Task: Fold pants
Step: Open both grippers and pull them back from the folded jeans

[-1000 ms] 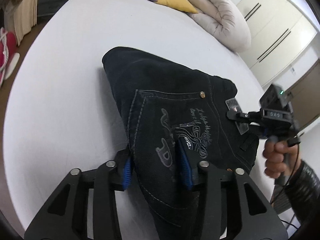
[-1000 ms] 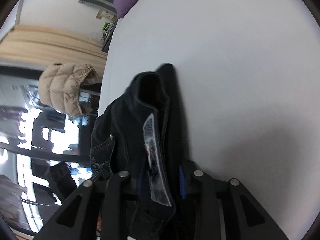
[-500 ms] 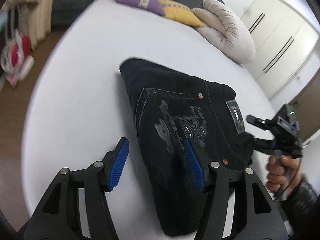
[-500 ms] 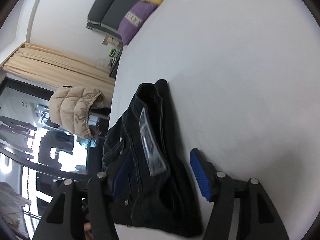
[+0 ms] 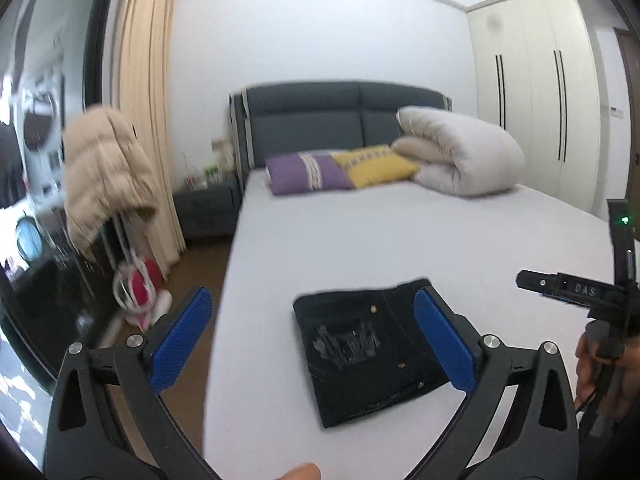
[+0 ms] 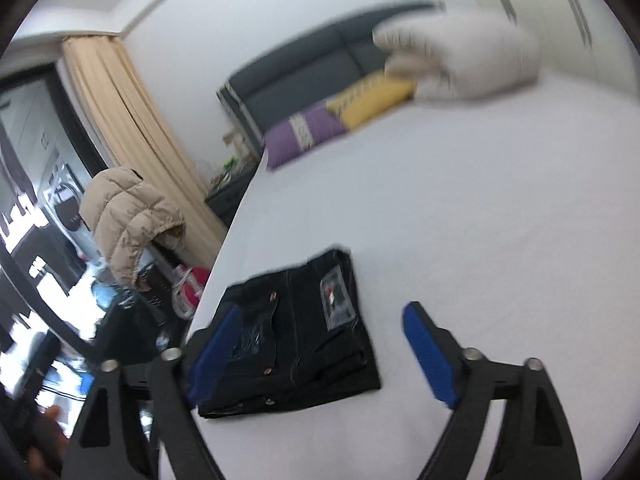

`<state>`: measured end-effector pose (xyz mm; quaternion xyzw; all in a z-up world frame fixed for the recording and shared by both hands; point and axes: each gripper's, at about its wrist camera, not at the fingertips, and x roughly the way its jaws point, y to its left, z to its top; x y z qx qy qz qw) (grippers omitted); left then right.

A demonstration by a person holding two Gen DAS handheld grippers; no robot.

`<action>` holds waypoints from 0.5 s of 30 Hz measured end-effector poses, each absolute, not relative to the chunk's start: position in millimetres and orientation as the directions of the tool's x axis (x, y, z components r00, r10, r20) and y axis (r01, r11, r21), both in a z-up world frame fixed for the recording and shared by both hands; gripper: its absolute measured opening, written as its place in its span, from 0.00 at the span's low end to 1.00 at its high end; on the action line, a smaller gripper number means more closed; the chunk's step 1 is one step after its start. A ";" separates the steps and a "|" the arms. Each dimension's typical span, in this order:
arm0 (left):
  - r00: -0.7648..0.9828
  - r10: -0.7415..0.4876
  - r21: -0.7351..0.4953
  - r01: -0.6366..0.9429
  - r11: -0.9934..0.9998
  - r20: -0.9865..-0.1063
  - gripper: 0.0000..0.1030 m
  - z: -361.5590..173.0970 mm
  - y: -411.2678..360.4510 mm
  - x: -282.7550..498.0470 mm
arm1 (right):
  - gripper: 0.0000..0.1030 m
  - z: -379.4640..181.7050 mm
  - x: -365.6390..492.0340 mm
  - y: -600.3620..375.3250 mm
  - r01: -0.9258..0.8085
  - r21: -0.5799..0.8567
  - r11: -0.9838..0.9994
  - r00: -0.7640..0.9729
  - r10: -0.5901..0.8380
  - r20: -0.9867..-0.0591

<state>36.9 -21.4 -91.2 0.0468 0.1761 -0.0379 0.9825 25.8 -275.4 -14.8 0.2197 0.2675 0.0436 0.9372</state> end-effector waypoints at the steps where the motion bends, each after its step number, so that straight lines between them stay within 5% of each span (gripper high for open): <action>1: 0.937 -0.061 0.078 0.093 0.993 -0.344 1.00 -83.7 -26.4 31.1 | 0.95 -6.2 18.2 -272.6 0.032 0.410 0.912 0.869 0.178 -0.462; 10: 0.916 0.016 0.054 0.006 0.999 -0.401 1.00 -59.5 -37.2 -14.0 | 1.00 47.6 -56.4 -249.9 0.010 0.218 0.976 0.946 0.061 -0.317; 15: 0.852 0.016 0.016 -0.008 1.000 -0.523 1.00 -72.5 -40.6 -12.8 | 1.00 60.9 -82.4 -241.5 0.079 0.160 0.984 0.947 -0.024 -0.321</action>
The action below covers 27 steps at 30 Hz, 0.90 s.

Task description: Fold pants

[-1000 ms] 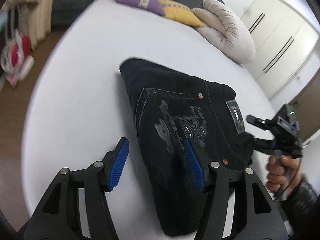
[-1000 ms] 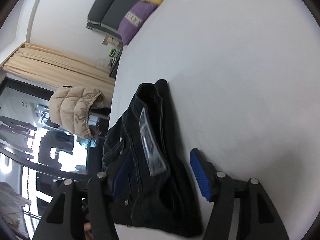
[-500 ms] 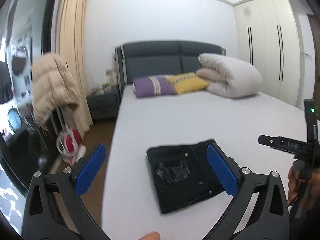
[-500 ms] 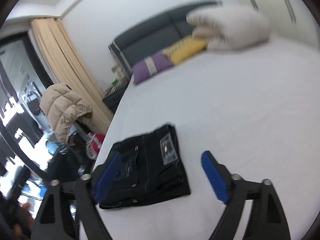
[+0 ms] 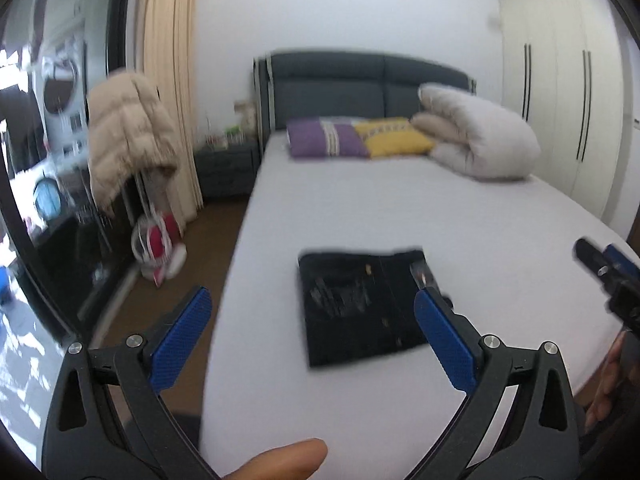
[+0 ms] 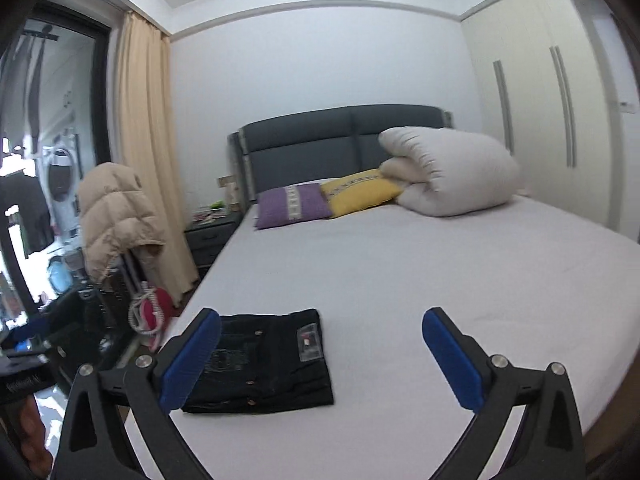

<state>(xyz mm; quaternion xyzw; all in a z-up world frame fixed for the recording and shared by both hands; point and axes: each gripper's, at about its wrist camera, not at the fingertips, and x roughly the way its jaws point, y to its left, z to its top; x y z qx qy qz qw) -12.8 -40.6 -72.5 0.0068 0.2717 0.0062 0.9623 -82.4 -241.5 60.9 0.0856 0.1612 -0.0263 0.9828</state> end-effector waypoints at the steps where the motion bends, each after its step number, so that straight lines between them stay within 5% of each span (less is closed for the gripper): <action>1: 0.826 0.011 0.001 -0.012 1.000 -0.563 1.00 -81.6 -41.8 -10.4 | 1.00 61.7 -85.6 -240.4 0.078 0.156 0.985 0.945 -0.023 -0.325; 11: 0.684 -0.011 -0.028 -0.014 1.000 -0.729 1.00 -170.7 -53.5 15.2 | 1.00 31.4 -82.8 -222.9 0.131 0.074 0.989 0.856 -0.075 -0.511; 27: 0.629 -0.011 -0.051 -0.045 0.998 -0.778 1.00 -218.8 -39.3 41.2 | 1.00 -2.5 -68.8 -200.0 0.103 0.030 0.994 0.796 -0.065 -0.602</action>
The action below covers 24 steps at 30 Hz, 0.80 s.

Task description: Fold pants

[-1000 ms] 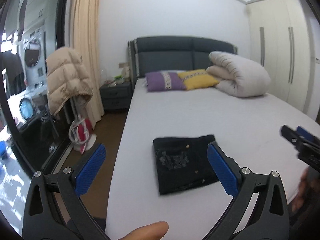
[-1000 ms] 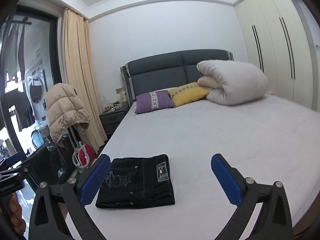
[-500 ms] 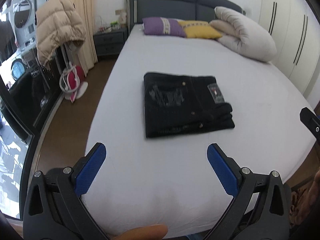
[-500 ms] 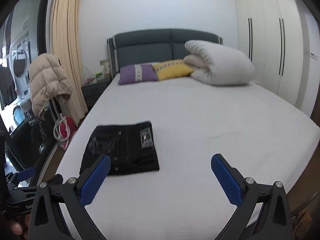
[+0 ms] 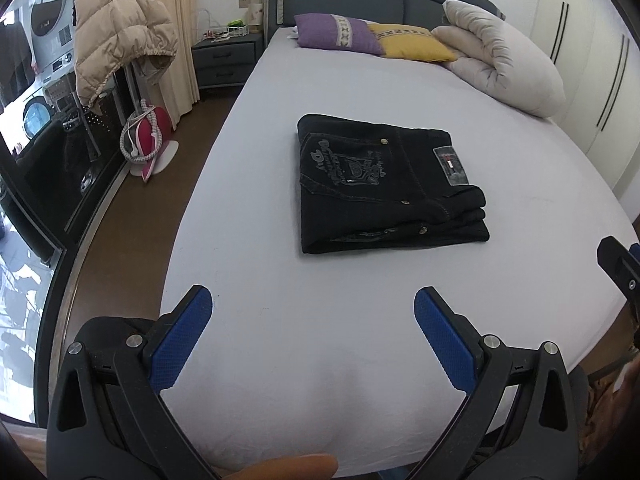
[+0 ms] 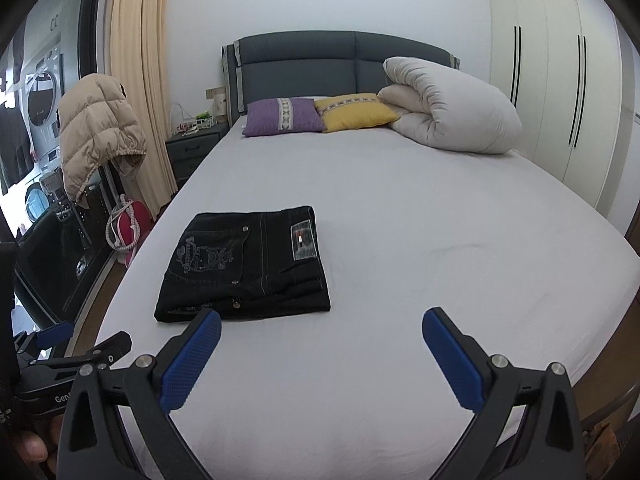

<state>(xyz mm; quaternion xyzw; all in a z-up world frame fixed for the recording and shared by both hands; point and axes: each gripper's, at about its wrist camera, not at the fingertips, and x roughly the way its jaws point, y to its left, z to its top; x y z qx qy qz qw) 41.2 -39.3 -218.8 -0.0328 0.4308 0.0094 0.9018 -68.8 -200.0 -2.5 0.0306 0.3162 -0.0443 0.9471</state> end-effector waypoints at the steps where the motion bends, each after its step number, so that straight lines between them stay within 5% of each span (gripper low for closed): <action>1: 0.627 -0.014 -0.055 -0.046 0.997 -0.779 1.00 -220.8 -38.3 42.7 | 1.00 -2.6 -68.9 -199.2 0.104 0.029 0.994 0.794 -0.065 -0.605; 24: 0.621 -0.005 -0.057 -0.065 0.996 -0.784 1.00 -222.6 -38.5 39.7 | 1.00 -14.0 -65.4 -197.2 0.096 0.035 0.995 0.775 -0.052 -0.630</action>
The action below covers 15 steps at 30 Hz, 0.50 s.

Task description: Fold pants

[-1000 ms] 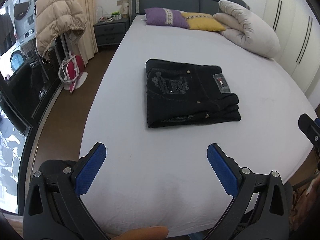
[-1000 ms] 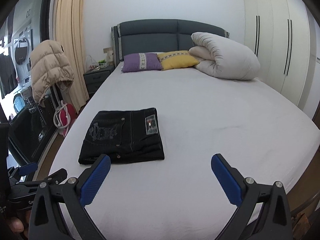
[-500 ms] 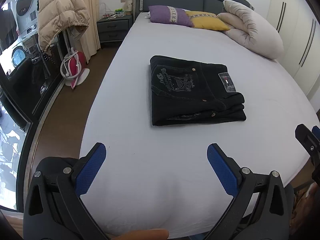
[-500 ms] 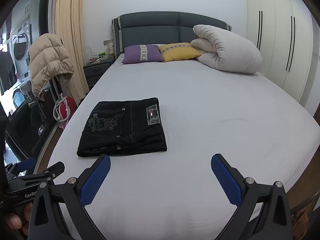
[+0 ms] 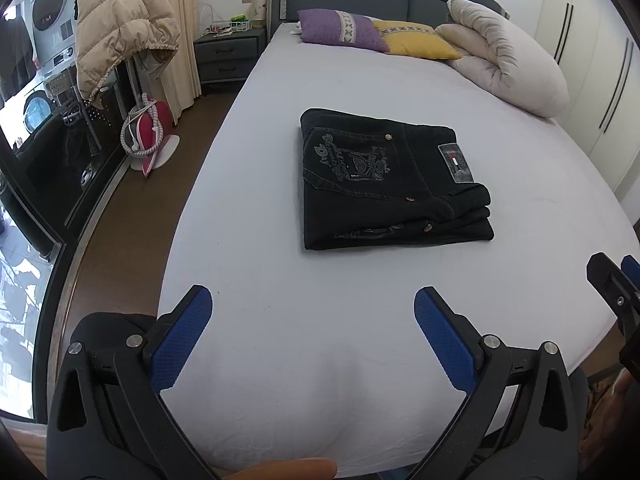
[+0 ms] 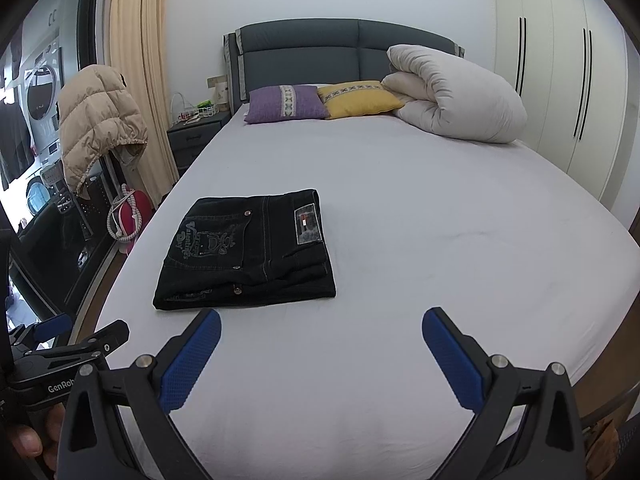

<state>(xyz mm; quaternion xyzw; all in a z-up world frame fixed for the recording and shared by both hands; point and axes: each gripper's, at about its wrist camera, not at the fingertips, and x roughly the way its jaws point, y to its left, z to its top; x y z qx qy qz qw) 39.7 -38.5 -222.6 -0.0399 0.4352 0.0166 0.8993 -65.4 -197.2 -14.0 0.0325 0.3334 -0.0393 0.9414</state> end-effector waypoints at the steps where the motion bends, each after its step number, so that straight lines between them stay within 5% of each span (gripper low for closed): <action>1: 0.621 -0.005 -0.057 -0.065 0.996 -0.784 1.00 -222.7 -38.5 39.7 | 1.00 -14.0 -65.5 -196.8 0.096 0.035 0.995 0.774 -0.052 -0.631; 15: 0.620 -0.009 -0.059 -0.060 0.996 -0.785 1.00 -225.8 -39.3 40.9 | 1.00 -16.3 -66.6 -194.5 0.094 0.037 0.995 0.772 -0.050 -0.634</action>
